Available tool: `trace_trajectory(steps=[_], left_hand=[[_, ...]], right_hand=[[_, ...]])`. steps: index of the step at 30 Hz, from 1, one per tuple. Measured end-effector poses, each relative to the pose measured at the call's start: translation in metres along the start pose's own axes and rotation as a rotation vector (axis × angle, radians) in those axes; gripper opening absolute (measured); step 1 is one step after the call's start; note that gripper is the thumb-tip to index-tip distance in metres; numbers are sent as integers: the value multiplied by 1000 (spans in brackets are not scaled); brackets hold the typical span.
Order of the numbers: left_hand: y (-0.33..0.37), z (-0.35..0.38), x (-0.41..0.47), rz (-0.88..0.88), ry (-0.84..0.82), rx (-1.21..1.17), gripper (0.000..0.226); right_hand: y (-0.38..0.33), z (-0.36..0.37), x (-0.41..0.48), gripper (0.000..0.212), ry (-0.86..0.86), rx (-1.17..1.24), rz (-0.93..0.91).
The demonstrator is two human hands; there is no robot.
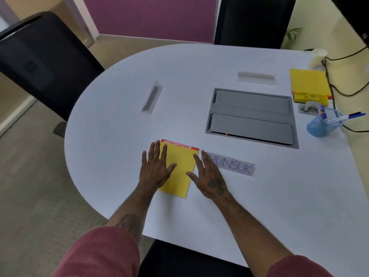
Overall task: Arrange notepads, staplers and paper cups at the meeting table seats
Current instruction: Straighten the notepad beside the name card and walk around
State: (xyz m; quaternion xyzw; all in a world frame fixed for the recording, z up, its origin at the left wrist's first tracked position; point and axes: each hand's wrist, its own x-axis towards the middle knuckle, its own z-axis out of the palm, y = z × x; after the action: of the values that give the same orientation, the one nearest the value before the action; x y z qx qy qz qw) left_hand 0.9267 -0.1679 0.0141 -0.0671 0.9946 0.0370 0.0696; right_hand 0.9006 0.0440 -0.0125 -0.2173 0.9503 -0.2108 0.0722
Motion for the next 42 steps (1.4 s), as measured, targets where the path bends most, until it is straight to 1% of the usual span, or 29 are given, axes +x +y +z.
trace_trajectory(steps=[2, 4, 7, 11, 13, 15, 18, 21, 23, 26, 27, 28, 31, 32, 34, 36, 38, 40, 42], left_hand=[[-8, 8, 3, -27, -53, -7, 83], [-13, 15, 5, -63, -102, 5, 81], [-14, 23, 7, -115, -188, -53, 81], [-13, 28, 10, -264, -282, -323, 85], [-11, 31, 9, -304, -315, -377, 88], [-10, 34, 11, -313, -308, -386, 91], [-5, 32, 15, -370, -263, -491, 97], [-5, 27, 21, -511, -225, -586, 101], [-14, 25, 23, -629, -229, -668, 93], [-28, 28, 22, -677, -216, -929, 65], [-30, 29, 21, -673, -210, -971, 60], [-32, 29, 20, -670, -207, -977, 57], [-36, 29, 17, -663, -201, -992, 48], [-37, 26, 15, -649, -199, -998, 44], [-40, 22, 13, -631, -187, -985, 39], [-40, 12, 12, -610, -156, -957, 41], [-37, 3, 11, -580, -132, -956, 44], [-37, -7, 10, -560, -119, -1003, 44], [-19, -24, 13, -490, -104, -1095, 48]], right_hand=[[-9, 9, 2, 76, -98, 85, 81], [-18, 18, 5, 76, -156, 181, 187], [-32, 25, 12, 76, -215, 400, 408], [-45, 29, 17, 74, -158, 552, 527], [-51, 30, 19, 72, -104, 631, 591], [-57, 31, 22, 70, -68, 712, 662], [-63, 33, 22, 64, -24, 809, 756], [-63, 33, 23, 58, 54, 941, 860], [-59, 31, 26, 58, 85, 1012, 909], [-54, 31, 28, 61, 72, 1130, 977], [-53, 32, 28, 60, 50, 1161, 995], [-53, 34, 28, 55, 32, 1174, 1008], [-55, 37, 27, 14, 55, 1172, 994], [-57, 34, 26, 11, 68, 1181, 987], [-57, 30, 27, 15, 69, 1246, 961], [-58, 19, 28, 18, 80, 1313, 909], [-55, 7, 28, 19, 107, 1309, 874], [-54, -6, 28, 21, 105, 1310, 831], [-39, -30, 23, 22, 143, 1334, 797]])
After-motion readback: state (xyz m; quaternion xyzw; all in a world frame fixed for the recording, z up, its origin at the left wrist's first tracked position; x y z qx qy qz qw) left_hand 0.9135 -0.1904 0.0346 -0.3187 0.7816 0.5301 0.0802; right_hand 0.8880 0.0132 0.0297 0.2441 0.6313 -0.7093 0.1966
